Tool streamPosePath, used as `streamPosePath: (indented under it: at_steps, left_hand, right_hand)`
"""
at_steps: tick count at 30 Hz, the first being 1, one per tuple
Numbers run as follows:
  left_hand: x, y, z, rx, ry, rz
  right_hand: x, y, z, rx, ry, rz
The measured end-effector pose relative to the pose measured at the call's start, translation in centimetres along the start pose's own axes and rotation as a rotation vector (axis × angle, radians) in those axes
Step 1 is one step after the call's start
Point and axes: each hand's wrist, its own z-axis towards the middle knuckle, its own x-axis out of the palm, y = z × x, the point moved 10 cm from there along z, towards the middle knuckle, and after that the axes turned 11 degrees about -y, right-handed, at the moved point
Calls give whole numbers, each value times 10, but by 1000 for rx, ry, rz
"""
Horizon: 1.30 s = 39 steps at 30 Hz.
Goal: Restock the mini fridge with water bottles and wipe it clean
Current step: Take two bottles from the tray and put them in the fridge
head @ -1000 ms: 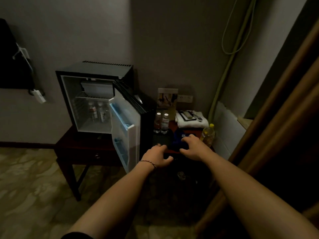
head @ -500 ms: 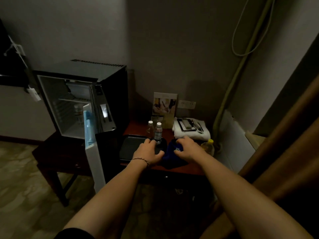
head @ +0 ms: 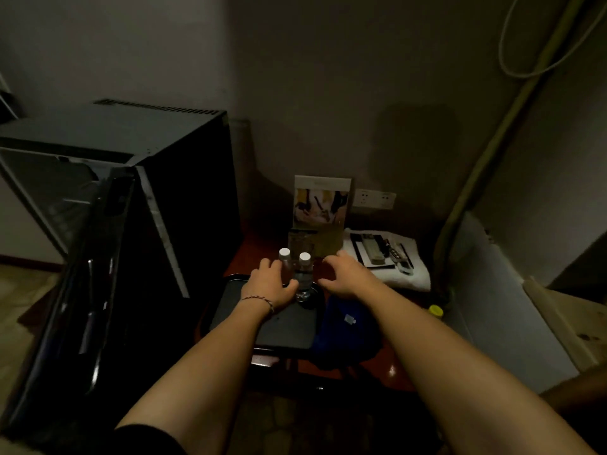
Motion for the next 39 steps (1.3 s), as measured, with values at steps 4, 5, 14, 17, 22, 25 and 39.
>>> streamPosePath:
  at_steps: [4,5,14,17,22,25,39]
  left_hand:
    - [25,7,62,-38,-10,26]
    - [32,11,74,-59,0,37]
    - [115,32,152,-122,189,77]
    - [130,41,160,-141,226,29]
    - [130,41,168,-115,159,-42]
    - [125,36,166,-105,137,-61]
    - [46,15,42,-21,82,-101]
  right_hand:
    - [21,-9,71,-48,5,-1]
    - [28,-8,85,-63,18,2]
    - [103,-16,180,-178,199,-32]
    - [122,-14,189,-205,249,-19]
    - [139,-10,193,-233,290,-8]
    - [134,-10,192,-214,253,7]
    - [67,11,59,-36,84,-7]
